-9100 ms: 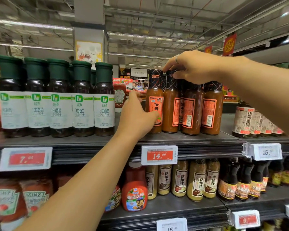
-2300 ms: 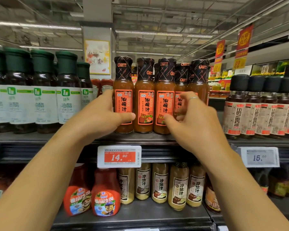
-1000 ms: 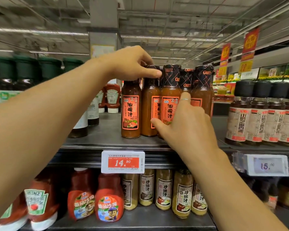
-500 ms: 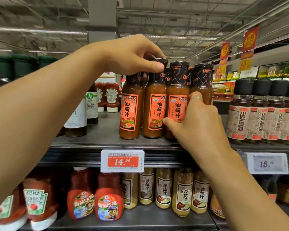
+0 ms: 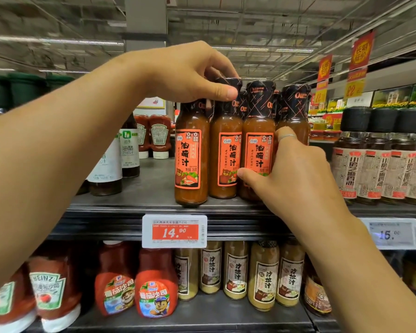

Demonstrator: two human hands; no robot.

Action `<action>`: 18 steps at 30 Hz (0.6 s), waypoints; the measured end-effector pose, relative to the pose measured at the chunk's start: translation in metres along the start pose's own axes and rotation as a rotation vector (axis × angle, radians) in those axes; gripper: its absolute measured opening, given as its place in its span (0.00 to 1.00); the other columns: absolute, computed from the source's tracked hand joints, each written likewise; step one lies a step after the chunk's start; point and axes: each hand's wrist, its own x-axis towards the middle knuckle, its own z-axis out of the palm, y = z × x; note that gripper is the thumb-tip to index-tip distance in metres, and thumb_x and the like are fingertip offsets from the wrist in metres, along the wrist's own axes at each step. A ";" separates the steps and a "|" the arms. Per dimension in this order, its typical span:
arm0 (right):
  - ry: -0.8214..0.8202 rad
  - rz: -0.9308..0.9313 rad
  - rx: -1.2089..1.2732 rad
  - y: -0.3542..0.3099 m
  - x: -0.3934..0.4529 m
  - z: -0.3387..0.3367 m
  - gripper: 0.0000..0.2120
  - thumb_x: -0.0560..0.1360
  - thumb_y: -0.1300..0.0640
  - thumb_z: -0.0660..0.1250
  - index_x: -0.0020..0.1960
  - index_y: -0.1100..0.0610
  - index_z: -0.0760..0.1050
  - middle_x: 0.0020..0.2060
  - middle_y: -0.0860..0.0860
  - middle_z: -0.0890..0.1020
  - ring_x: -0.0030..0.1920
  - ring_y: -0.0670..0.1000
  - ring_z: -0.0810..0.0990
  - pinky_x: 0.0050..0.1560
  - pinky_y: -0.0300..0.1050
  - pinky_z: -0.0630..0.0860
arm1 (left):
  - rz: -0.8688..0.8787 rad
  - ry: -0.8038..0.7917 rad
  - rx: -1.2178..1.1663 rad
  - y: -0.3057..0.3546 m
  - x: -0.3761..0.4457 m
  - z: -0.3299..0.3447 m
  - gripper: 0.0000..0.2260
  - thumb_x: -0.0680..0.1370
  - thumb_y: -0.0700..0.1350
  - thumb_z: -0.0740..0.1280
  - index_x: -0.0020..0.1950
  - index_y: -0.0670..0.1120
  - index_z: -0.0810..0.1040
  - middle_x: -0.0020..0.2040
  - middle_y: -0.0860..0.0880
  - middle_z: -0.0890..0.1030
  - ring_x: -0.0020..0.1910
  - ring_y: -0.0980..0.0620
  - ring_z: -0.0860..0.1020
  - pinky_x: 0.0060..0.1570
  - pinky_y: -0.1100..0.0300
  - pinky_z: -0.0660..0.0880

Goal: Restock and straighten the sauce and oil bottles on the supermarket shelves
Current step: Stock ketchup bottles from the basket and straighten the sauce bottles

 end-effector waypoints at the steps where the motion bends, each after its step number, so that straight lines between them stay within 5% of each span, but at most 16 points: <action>1: 0.012 -0.014 -0.021 0.001 0.001 -0.001 0.31 0.67 0.36 0.78 0.61 0.51 0.71 0.49 0.49 0.82 0.51 0.54 0.83 0.46 0.46 0.79 | -0.012 -0.010 0.021 0.000 0.000 0.000 0.22 0.74 0.64 0.67 0.66 0.58 0.78 0.49 0.60 0.85 0.48 0.63 0.83 0.44 0.61 0.77; 9: 0.027 -0.017 -0.002 0.004 0.001 0.002 0.31 0.69 0.37 0.76 0.63 0.51 0.70 0.49 0.48 0.82 0.51 0.53 0.83 0.47 0.49 0.82 | -0.041 0.058 0.138 -0.004 -0.004 0.006 0.30 0.73 0.69 0.69 0.73 0.62 0.70 0.62 0.54 0.76 0.57 0.58 0.77 0.53 0.57 0.74; 14: 0.040 -0.018 0.013 0.004 -0.002 0.004 0.31 0.70 0.37 0.76 0.64 0.51 0.69 0.50 0.48 0.81 0.51 0.52 0.82 0.49 0.51 0.83 | -0.143 0.141 -0.326 -0.020 -0.024 0.009 0.39 0.63 0.53 0.78 0.72 0.62 0.70 0.66 0.52 0.77 0.61 0.52 0.80 0.61 0.46 0.77; 18: 0.029 -0.009 0.041 0.004 -0.003 0.003 0.29 0.70 0.39 0.76 0.63 0.51 0.69 0.48 0.48 0.81 0.50 0.53 0.82 0.50 0.53 0.82 | -0.182 0.085 -0.731 -0.037 -0.045 0.032 0.40 0.65 0.34 0.77 0.73 0.57 0.68 0.65 0.43 0.80 0.61 0.44 0.82 0.53 0.46 0.81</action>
